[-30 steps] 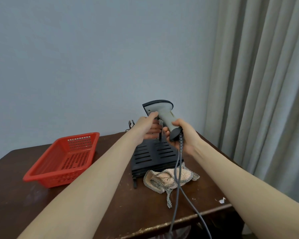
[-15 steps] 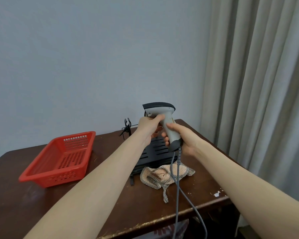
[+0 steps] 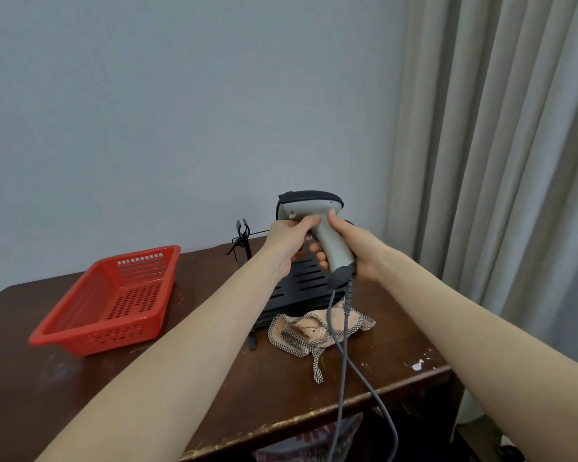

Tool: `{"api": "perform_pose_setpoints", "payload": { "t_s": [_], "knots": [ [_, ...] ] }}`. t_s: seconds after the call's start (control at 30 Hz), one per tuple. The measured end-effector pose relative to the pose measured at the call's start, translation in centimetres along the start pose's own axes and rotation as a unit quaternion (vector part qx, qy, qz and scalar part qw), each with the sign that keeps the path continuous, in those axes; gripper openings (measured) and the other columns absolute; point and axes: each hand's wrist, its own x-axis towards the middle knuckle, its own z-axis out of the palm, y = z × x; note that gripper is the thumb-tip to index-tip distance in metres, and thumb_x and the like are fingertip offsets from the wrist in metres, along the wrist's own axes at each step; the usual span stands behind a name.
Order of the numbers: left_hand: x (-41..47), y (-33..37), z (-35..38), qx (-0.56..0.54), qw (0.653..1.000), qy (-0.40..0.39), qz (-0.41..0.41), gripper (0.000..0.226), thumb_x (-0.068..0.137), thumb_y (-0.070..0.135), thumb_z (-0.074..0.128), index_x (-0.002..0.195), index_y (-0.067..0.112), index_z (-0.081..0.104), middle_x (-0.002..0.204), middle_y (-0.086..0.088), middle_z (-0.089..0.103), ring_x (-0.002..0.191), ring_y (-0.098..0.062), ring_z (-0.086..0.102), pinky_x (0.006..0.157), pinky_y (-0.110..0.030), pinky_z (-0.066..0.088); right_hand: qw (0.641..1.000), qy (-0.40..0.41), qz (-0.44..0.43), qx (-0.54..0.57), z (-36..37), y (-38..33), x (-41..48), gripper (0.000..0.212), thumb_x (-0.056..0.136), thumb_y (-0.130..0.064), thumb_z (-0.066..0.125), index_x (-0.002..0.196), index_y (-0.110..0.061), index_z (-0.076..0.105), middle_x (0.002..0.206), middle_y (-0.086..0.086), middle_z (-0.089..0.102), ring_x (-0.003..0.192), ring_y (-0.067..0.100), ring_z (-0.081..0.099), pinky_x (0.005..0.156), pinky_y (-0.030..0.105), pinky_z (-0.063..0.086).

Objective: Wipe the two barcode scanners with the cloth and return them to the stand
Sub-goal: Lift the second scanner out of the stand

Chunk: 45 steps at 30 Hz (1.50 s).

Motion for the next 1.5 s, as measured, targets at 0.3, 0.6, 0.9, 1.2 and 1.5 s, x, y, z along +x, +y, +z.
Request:
{"api": "perform_pose_setpoints", "payload": {
  "t_s": [0.3,0.6,0.9,1.2,1.5],
  "knots": [
    [0.1,-1.3,-0.9,0.001,0.999,-0.032,-0.021,0.016,0.087,0.028,0.058,0.092,0.015,0.067,0.078,0.004,0.061,0.068,-0.009,0.053,0.062,-0.023,0.046,0.999,0.015,0.028,0.028,-1.8,0.1,0.8,0.043,0.093,-0.048,0.053,0.092,-0.005,0.061,0.063,0.006,0.061,0.047,0.014,0.057,0.045,0.023,0.050],
    [0.4,-3.1,-2.9,-0.065,0.994,0.086,-0.004,0.006,0.089,0.015,0.054,0.085,0.017,0.058,0.079,0.000,0.059,0.067,-0.011,0.053,0.057,-0.022,0.046,0.972,-0.185,0.085,0.114,-3.0,0.7,0.2,0.065,0.063,-0.038,0.083,0.111,-0.007,0.051,0.070,0.004,0.050,0.054,0.012,0.052,0.048,0.021,0.049],
    [0.9,-2.7,-6.5,-0.164,0.979,0.116,-0.034,0.015,0.091,0.018,0.048,0.092,0.013,0.062,0.084,-0.003,0.066,0.073,-0.016,0.061,0.058,-0.026,0.051,0.982,-0.178,0.060,-0.016,-2.3,0.6,0.7,0.035,0.084,-0.045,0.057,0.094,-0.011,0.056,0.055,-0.001,0.047,0.042,0.006,0.042,0.040,0.016,0.041],
    [0.6,-3.8,-9.1,-0.152,0.972,0.180,-0.021,0.016,0.090,0.017,0.048,0.083,0.017,0.062,0.076,0.002,0.064,0.066,-0.010,0.055,0.060,-0.024,0.046,0.984,-0.135,0.057,-0.104,-1.1,0.2,0.8,0.031,0.079,-0.043,0.059,0.082,-0.013,0.053,0.051,-0.001,0.046,0.039,0.008,0.040,0.038,0.017,0.038],
    [0.6,-4.2,-10.8,-0.169,0.973,0.150,-0.046,0.033,0.096,0.033,0.040,0.094,0.012,0.065,0.094,-0.004,0.069,0.083,-0.017,0.062,0.071,-0.031,0.051,0.980,-0.138,0.053,-0.131,-0.6,0.2,1.0,0.030,0.080,-0.041,0.060,0.083,-0.013,0.052,0.051,0.000,0.046,0.039,0.008,0.040,0.038,0.018,0.039]
  ]
}}
